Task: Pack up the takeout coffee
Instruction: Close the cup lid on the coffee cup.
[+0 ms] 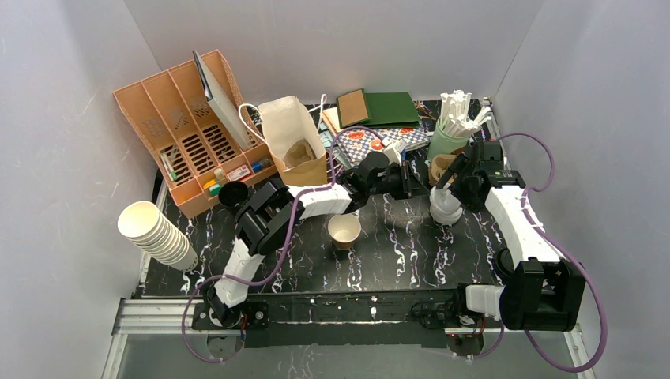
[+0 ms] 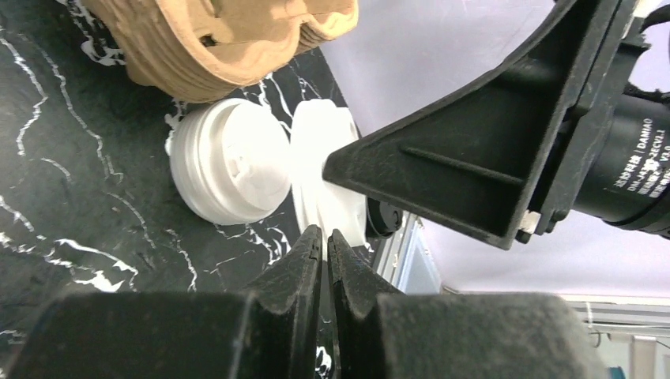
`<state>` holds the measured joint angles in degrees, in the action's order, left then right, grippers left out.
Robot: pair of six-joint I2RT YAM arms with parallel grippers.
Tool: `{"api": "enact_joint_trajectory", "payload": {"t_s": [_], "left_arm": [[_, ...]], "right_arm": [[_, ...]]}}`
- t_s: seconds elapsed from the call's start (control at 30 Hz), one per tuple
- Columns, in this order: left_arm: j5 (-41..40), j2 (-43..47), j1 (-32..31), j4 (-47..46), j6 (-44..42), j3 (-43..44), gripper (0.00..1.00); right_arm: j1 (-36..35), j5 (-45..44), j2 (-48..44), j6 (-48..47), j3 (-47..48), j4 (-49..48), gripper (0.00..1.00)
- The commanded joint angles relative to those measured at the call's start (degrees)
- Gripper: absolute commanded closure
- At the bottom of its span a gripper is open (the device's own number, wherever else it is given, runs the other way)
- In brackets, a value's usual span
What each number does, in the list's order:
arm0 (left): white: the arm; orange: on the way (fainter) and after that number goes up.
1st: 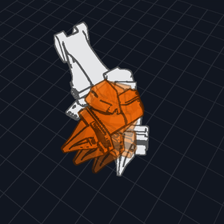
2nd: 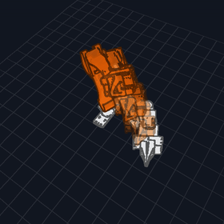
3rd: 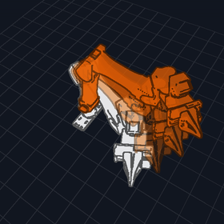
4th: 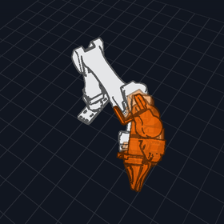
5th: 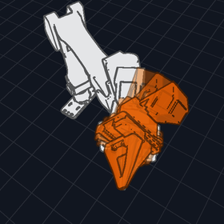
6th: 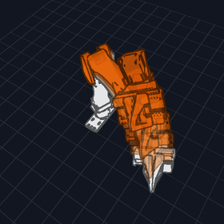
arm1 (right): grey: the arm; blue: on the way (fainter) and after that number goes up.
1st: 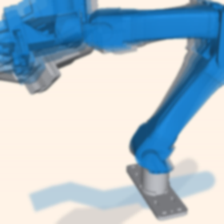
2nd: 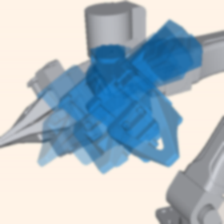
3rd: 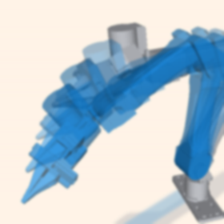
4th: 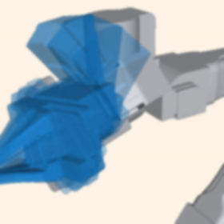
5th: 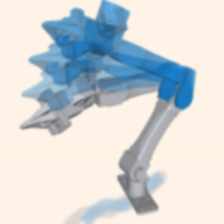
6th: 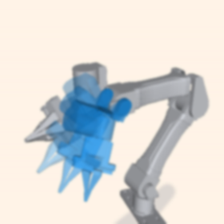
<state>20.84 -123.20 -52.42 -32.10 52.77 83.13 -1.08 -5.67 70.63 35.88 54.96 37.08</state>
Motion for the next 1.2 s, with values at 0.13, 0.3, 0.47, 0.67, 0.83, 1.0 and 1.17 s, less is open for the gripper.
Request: {"api": "enact_joint_trajectory", "payload": {"t_s": [0.13, 0.3, 0.47, 0.67, 0.83, 1.0, 1.17], "left_arm": [[3.1, -2.8, 0.0, -4.6, 3.8, 3.4, 0.93], [2.3, -2.9, 0.2, -4.6, 4.0, 2.7, 0.93], [1.4, -2.2, 0.6, -4.6, 3.8, 1.5, 0.93], [1.8, -3.1, 0.6, -4.6, 4.4, 2.4, 0.93], [0.8, -2.7, 1.0, -4.4, 4.6, 1.7, 0.93], [0.0, -3.0, 1.5, -4.0, 5.7, 1.1, 0.93], [-0.1, -3.2, 1.7, -4.0, 5.8, 1.3, 0.93]], "right_arm": [[0.3, 1.8, -0.1, 0.4, 0.3, -2.3, 0.13], [0.4, 0.6, -0.3, 0.4, 0.7, -1.8, 0.13], [0.4, 0.7, -0.6, 0.3, 0.8, -1.7, 0.13], [0.6, 1.2, -0.6, 0.3, 0.9, -1.7, 0.13], [0.6, 1.0, -0.7, 0.4, 1.1, -1.6, 0.13], [0.6, 1.0, -0.9, 0.3, 1.0, -1.6, 0.13], [0.6, 1.3, -1.0, 0.3, 0.9, -1.7, 0.13]]}}
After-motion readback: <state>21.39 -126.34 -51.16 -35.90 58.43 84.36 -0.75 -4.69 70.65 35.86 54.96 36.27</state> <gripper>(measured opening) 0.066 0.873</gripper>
